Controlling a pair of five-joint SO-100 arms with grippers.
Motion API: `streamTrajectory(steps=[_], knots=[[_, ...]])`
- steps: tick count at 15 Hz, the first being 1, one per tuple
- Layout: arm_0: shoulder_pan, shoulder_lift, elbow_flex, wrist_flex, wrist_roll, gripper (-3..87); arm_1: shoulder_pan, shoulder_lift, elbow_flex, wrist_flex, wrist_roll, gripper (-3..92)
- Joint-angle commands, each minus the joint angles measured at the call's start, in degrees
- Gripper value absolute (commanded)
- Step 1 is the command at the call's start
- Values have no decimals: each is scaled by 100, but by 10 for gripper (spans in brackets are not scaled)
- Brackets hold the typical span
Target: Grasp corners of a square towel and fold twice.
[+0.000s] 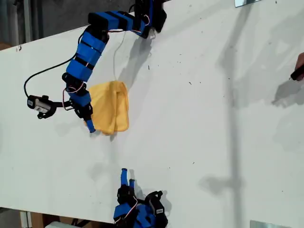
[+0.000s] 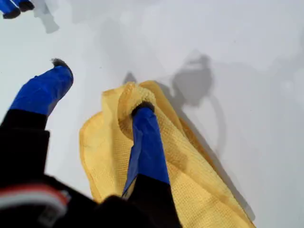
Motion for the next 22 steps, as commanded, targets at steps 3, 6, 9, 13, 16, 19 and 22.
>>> streamTrajectory(steps=[3,6,9,13,16,19,22], knots=[[53,44,-26,62,-79,336,0,571,-62,589,70,309],[35,44,-35,62,-62,336,-44,-923,-422,1116,404,313],[70,44,-35,62,-79,336,-26,-624,-571,940,299,319],[18,44,-26,62,-79,336,18,-580,-1055,1573,114,328],[26,44,-26,62,-97,336,-88,-44,-967,1195,-9,320],[26,44,-26,62,-88,336,-105,229,-879,976,-167,322],[18,44,-26,62,-97,336,-272,237,-976,694,-448,312]])
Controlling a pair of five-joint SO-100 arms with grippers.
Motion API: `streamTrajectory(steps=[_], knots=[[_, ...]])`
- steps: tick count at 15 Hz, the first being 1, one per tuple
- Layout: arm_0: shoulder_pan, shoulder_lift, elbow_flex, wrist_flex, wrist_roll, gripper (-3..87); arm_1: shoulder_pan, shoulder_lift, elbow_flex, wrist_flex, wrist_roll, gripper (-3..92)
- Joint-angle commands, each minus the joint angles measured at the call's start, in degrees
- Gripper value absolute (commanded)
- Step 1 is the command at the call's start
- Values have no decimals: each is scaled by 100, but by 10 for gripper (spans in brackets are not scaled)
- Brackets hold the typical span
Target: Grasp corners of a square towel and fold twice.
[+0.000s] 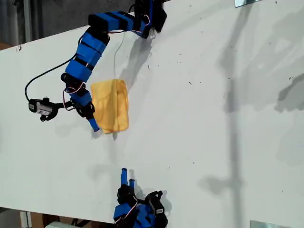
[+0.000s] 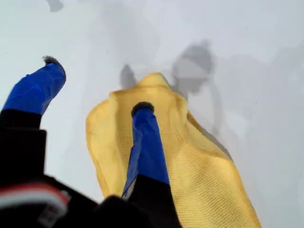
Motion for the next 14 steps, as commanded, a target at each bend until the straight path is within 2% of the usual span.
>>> streamTrajectory(steps=[1,2,3,5,6,9,13,14], knots=[[0,44,-26,62,-53,336,0,316,-123,-193,-79,314],[18,44,-26,62,-79,336,0,413,229,-589,-62,313],[9,44,-26,62,-70,336,-123,-62,-378,-185,-132,314],[18,44,-26,62,-70,336,-123,958,325,-149,-44,313],[26,44,-26,62,-70,336,-114,1696,721,158,185,307],[35,44,-26,62,-70,336,-220,4570,4034,413,1099,299],[9,44,-35,62,-79,307,-791,8684,8666,-624,2399,308],[9,44,-35,62,-79,291,-844,10257,9694,-527,2733,318]])
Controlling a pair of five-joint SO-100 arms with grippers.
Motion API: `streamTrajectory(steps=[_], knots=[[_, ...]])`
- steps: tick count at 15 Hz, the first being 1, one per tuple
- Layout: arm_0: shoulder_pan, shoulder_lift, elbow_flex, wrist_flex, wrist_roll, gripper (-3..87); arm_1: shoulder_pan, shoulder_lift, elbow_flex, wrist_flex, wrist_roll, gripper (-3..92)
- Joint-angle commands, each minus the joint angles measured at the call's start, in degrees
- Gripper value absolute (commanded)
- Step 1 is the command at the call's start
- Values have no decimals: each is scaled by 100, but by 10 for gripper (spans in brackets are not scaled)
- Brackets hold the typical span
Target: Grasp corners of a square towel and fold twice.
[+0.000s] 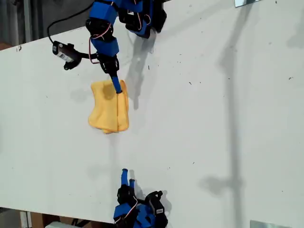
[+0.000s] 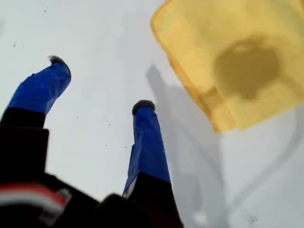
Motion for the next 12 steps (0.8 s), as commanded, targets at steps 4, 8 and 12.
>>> streamTrajectory(steps=[4,8,12], knots=[[79,44,-44,0,246,257,-237,4254,1960,1116,677,383],[176,44,202,-18,-35,228,-158,4263,2742,1441,1828,65],[1143,44,220,-26,334,211,185,4263,2804,2461,2900,110]])
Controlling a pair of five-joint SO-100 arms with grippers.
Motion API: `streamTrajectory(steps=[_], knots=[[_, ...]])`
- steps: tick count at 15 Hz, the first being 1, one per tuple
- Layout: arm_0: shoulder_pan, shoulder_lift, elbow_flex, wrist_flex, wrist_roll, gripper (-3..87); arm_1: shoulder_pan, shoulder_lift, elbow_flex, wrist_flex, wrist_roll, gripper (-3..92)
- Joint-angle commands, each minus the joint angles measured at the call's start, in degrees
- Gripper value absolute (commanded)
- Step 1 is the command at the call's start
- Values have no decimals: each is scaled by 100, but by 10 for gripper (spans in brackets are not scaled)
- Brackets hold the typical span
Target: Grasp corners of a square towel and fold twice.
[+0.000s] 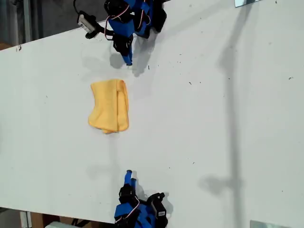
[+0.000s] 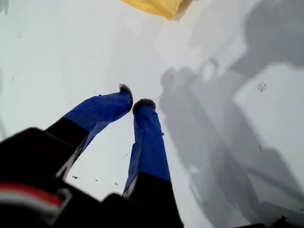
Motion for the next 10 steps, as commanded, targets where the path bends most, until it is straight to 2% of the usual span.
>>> streamTrajectory(steps=[1,2,3,4,10], knots=[[1002,44,18,-26,527,207,-26,-35,-70,114,62,117],[1336,44,18,-26,-202,203,-53,-35,-62,114,62,123],[1529,44,18,-26,132,198,-79,-35,-62,88,62,130],[1573,44,18,-53,817,195,-132,-35,-26,9,53,131],[1547,44,26,-44,791,182,-53,-35,9,-70,53,129]])
